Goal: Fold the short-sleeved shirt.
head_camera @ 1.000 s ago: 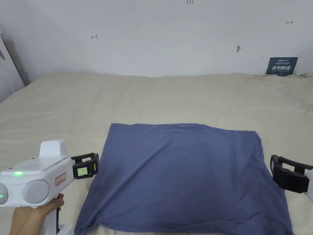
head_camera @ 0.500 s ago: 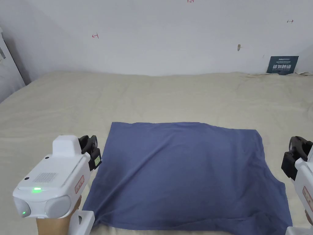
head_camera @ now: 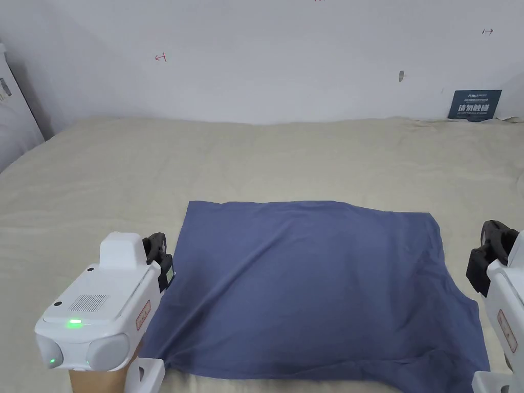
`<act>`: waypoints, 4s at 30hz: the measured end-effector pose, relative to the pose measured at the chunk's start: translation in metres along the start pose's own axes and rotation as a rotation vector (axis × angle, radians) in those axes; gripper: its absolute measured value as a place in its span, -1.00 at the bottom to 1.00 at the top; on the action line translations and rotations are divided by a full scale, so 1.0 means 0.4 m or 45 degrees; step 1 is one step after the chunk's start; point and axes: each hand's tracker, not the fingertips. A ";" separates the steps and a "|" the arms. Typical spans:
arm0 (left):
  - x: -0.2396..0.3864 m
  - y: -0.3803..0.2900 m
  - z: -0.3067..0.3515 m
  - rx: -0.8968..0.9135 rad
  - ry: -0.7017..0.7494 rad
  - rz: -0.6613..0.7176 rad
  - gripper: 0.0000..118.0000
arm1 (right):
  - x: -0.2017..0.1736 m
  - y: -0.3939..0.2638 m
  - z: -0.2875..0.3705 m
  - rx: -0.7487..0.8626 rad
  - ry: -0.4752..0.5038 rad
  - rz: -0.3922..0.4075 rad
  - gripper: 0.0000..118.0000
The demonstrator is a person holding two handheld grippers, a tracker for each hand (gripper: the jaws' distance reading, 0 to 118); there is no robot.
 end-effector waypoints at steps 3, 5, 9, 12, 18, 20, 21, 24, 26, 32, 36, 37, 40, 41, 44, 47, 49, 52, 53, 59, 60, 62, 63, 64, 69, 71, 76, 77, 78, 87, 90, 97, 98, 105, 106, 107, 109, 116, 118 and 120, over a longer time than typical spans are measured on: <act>0.002 -0.001 -0.005 -0.019 -0.002 -0.012 -1.00 | -0.013 0.003 0.004 -0.003 -0.001 0.009 -1.00; 0.000 0.000 -0.012 -0.081 -0.016 -0.006 -1.00 | -0.014 0.001 0.002 -0.010 0.005 0.007 -1.00; -0.015 -0.009 -0.043 -0.345 -0.068 0.049 -1.00 | -0.027 0.002 0.006 -0.030 0.017 0.000 -1.00; -0.031 -0.042 -0.066 -0.530 -0.060 0.058 -1.00 | -0.034 0.001 0.007 -0.044 0.022 0.001 -1.00; -0.083 -0.144 -0.110 -0.846 -0.065 0.171 -1.00 | -0.039 -0.015 -0.007 -0.080 0.043 -0.008 -1.00; -0.099 -0.177 -0.115 -0.905 -0.066 0.207 -0.94 | -0.036 -0.024 -0.017 -0.093 0.050 -0.011 -1.00; -0.105 -0.190 -0.117 -0.917 -0.060 0.209 -0.87 | -0.038 -0.027 -0.019 -0.099 0.052 -0.010 -1.00; -0.112 -0.226 -0.123 -0.988 -0.031 0.181 -0.73 | -0.034 -0.041 -0.031 -0.118 0.062 -0.008 -1.00; -0.119 -0.244 -0.125 -1.032 -0.021 0.183 -0.17 | -0.032 -0.049 -0.036 -0.129 0.069 -0.008 -1.00; -0.134 -0.276 -0.127 -1.075 0.033 0.154 0.35 | -0.031 -0.069 -0.044 -0.158 0.084 -0.011 -1.00; -0.142 -0.301 -0.136 -1.113 0.044 0.165 0.35 | -0.032 -0.079 -0.046 -0.172 0.092 -0.018 -1.00; -0.142 -0.305 -0.137 -1.119 0.046 0.167 0.35 | -0.032 -0.080 -0.047 -0.175 0.095 -0.018 -1.00; -0.133 -0.312 -0.142 -1.147 0.046 0.163 0.16 | -0.033 -0.084 -0.047 -0.185 0.102 -0.009 -1.00; -0.127 -0.312 -0.142 -1.154 0.042 0.150 0.02 | -0.032 -0.086 -0.047 -0.188 0.104 -0.008 -1.00; -0.106 -0.302 -0.139 -1.151 0.030 0.070 -0.38 | -0.030 -0.091 -0.044 -0.200 0.109 -0.011 -1.00; -0.089 -0.295 -0.139 -1.150 0.024 -0.015 -0.89 | -0.022 -0.099 -0.045 -0.229 0.117 -0.024 -1.00; -0.086 -0.281 -0.127 -1.099 -0.047 0.050 -0.92 | -0.014 -0.105 -0.047 -0.250 0.118 -0.030 -1.00; -0.080 -0.269 -0.123 -1.097 -0.033 0.033 -0.93 | -0.001 -0.118 -0.053 -0.303 0.118 -0.040 -1.00; -0.077 -0.263 -0.119 -1.072 -0.022 0.019 -0.93 | 0.005 -0.125 -0.056 -0.326 0.118 -0.045 -1.00; -0.069 -0.203 -0.091 -0.973 -0.046 0.070 -0.94 | 0.053 -0.192 -0.108 -0.614 0.121 -0.118 -1.00; -0.069 -0.192 -0.088 -0.949 -0.047 0.079 -0.94 | 0.062 -0.210 -0.117 -0.652 0.118 -0.143 -1.00; -0.065 -0.173 -0.083 -0.927 -0.054 0.084 -0.94 | 0.077 -0.242 -0.131 -0.720 0.110 -0.175 -1.00; -0.063 -0.163 -0.081 -0.912 -0.059 0.089 -0.94 | 0.084 -0.259 -0.138 -0.756 0.099 -0.180 -1.00; -0.061 -0.156 -0.081 -0.903 -0.064 0.093 -0.94 | 0.089 -0.273 -0.143 -0.796 0.096 -0.171 -1.00; -0.056 -0.144 -0.089 -0.881 -0.077 0.110 -0.94 | 0.120 -0.346 -0.156 -0.916 0.051 -0.210 -0.61; -0.053 -0.145 -0.091 -0.881 -0.079 0.114 -0.94 | 0.122 -0.361 -0.151 -0.955 0.050 -0.228 0.17; -0.048 -0.152 -0.096 -0.891 -0.093 0.124 -0.94 | 0.113 -0.394 -0.149 -1.051 0.051 -0.270 0.70; -0.047 -0.153 -0.096 -0.894 -0.093 0.123 -0.94 | 0.112 -0.401 -0.153 -1.068 0.047 -0.279 0.70; -0.046 -0.154 -0.096 -0.895 -0.092 0.122 -0.94 | 0.106 -0.402 -0.154 -1.088 0.042 -0.285 0.70; -0.046 -0.156 -0.100 -0.903 -0.095 0.125 -0.94 | 0.073 -0.417 -0.171 -1.152 0.070 -0.216 -0.05; -0.048 -0.158 -0.100 -0.902 -0.092 0.126 -0.94 | 0.075 -0.400 -0.157 -1.129 0.102 -0.205 -0.63; -0.066 -0.166 -0.095 -0.896 -0.077 0.154 -0.94 | 0.104 -0.365 -0.128 -1.089 0.131 -0.248 -0.84; -0.069 -0.168 -0.095 -0.897 -0.073 0.153 -0.94 | 0.113 -0.366 -0.131 -1.087 0.135 -0.247 -0.85; -0.097 -0.152 -0.088 -0.839 -0.081 0.249 -0.94 | 0.114 -0.294 -0.124 -0.968 0.168 -0.209 -0.88; -0.098 -0.145 -0.089 -0.826 -0.080 0.255 -0.94 | 0.111 -0.281 -0.122 -0.947 0.167 -0.206 -0.88; -0.100 -0.136 -0.092 -0.815 -0.080 0.258 -0.94 | 0.111 -0.267 -0.122 -0.922 0.167 -0.212 -0.88; -0.104 -0.118 -0.101 -0.791 -0.079 0.263 -0.94 | 0.111 -0.238 -0.127 -0.888 0.169 -0.203 -0.88; -0.123 -0.055 -0.182 -0.727 -0.063 0.308 -0.94 | 0.098 -0.156 -0.198 -0.802 0.161 -0.172 -0.88; -0.122 -0.040 -0.217 -0.720 -0.059 0.308 -0.94 | 0.091 -0.139 -0.235 -0.794 0.159 -0.163 -0.88; -0.126 -0.030 -0.263 -0.716 -0.054 0.308 -0.94 | 0.082 -0.126 -0.280 -0.793 0.160 -0.152 -0.88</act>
